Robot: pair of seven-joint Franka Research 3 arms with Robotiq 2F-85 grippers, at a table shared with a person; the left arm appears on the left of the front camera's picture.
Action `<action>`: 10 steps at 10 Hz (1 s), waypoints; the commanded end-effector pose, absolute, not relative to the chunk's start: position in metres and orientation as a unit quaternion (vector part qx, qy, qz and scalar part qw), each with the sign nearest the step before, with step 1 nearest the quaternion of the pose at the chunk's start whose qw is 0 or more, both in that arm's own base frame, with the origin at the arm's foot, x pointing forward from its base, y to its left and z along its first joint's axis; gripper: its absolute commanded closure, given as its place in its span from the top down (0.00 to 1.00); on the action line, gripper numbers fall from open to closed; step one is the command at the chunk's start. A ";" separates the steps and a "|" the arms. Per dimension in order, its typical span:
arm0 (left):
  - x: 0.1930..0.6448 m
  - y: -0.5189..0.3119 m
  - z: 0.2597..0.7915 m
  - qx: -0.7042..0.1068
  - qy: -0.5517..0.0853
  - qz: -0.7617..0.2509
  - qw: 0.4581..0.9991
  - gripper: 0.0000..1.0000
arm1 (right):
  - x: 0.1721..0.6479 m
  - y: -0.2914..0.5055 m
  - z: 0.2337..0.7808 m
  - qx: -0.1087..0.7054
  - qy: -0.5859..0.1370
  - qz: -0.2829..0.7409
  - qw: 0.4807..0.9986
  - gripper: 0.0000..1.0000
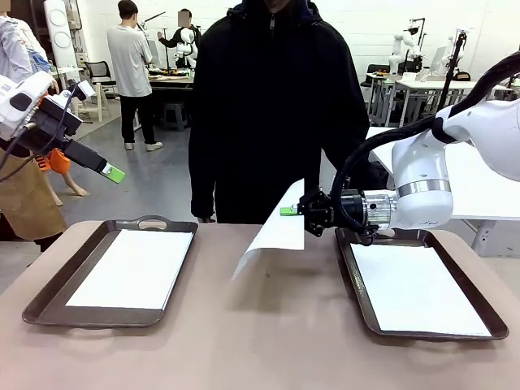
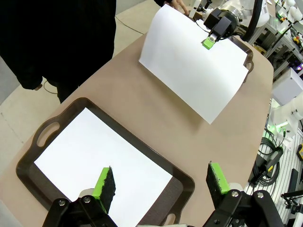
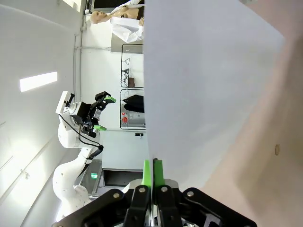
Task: Sort the A4 documents.
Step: Receive the A4 Paper, then place the A4 Paper in the designated Handle tray.
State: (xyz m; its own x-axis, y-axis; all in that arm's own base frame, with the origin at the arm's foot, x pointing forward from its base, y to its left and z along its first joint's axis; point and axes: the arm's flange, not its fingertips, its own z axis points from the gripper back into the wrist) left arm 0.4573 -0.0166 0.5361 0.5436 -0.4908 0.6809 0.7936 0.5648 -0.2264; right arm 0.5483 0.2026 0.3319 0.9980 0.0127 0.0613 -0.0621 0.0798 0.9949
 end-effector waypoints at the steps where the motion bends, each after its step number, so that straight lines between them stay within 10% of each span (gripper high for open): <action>1: 0.457 -0.017 0.537 -0.264 -0.286 -0.386 0.836 1.00 | 0.548 0.203 0.331 0.678 -0.020 0.028 0.734 0.00; 10: 0.457 -0.017 0.537 -0.264 -0.286 -0.386 0.836 1.00 | 0.536 0.117 0.367 0.642 -0.002 0.135 0.754 0.01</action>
State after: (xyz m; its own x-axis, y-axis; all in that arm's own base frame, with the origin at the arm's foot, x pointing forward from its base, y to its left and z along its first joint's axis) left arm 0.4573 -0.0165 0.5361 0.5438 -0.4906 0.6809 0.7934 0.5650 -0.2265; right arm 0.5379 0.1511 0.3589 0.9740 0.1843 0.1320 -0.1575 0.1310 0.9788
